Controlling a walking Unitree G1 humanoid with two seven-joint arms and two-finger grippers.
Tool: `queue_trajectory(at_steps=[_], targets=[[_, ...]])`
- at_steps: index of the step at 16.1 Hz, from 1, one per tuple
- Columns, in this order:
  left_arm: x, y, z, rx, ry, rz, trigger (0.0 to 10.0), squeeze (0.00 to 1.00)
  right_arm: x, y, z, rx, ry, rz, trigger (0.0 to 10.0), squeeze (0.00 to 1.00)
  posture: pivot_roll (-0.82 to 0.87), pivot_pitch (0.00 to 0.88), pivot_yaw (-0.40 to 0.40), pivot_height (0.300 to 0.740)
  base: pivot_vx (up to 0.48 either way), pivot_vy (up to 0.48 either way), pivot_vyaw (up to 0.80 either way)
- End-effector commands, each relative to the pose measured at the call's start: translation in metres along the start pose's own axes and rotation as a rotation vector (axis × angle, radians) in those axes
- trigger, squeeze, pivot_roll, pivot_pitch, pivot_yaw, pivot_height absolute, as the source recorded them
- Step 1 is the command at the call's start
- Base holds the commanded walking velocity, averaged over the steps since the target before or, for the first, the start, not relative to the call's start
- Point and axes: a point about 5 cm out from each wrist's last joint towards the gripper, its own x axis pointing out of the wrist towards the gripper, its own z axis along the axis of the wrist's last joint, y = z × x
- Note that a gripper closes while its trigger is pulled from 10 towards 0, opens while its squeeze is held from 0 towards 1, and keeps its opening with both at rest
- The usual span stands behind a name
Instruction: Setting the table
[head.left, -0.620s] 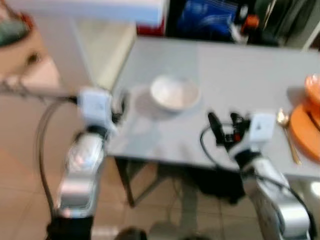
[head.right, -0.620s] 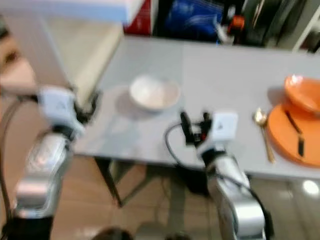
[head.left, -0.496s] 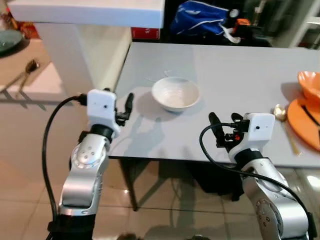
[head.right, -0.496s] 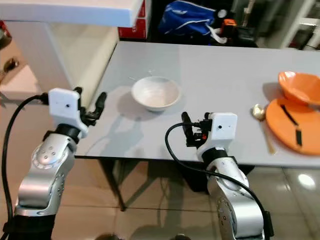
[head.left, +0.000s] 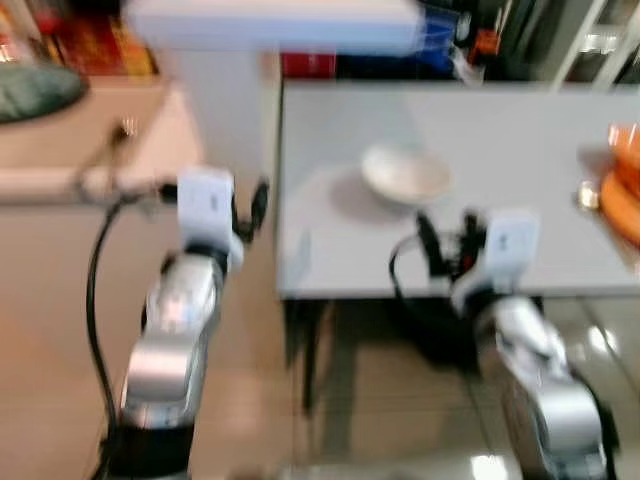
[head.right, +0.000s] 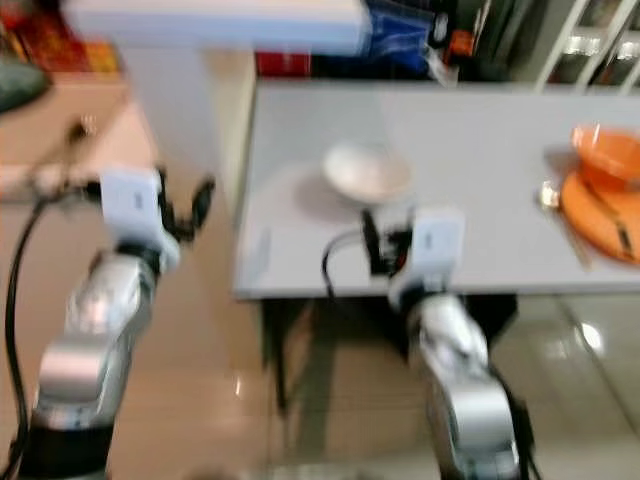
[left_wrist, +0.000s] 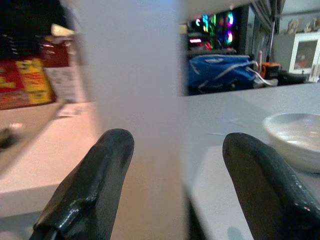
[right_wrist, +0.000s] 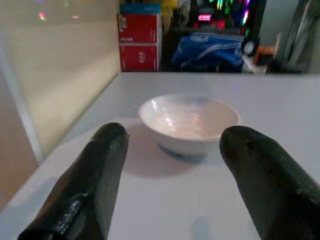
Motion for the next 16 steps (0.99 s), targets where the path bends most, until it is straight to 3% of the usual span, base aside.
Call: queue_trajectory(at_steps=[1, 5, 10, 16], targets=[[0.0, 0.009, -0.006, 0.017, 0.034, 0.045, 10.0, 0.0, 0.003, 0.006, 0.002, -0.009, -0.016, 0.016, 10.0, 0.0, 0.01, 0.0, -0.015, 0.74, 0.0, 0.48, 0.0], [0.006, 0.006, -0.002, 0.02, 0.018, 0.037, 10.0, 0.0, 0.011, 0.001, 0.006, -0.021, -0.056, -0.02, 10.0, 0.0, 0.0, 0.0, -0.013, 0.74, 0.0, 0.48, 0.0], [0.008, 0.002, 0.005, 0.01, -0.012, 0.016, 10.0, 0.0, 0.018, 0.012, 0.013, -0.042, -0.096, 0.046, 10.0, 0.0, 0.01, 0.0, -0.022, 0.74, 0.0, 0.48, 0.0], [0.009, -0.001, 0.006, 0.015, -0.013, 0.01, 10.0, 0.0, 0.022, 0.013, 0.013, 0.016, -0.081, 0.073, 10.0, 0.0, 0.02, 0.0, -0.037, 0.74, 0.0, 0.48, 0.0]])
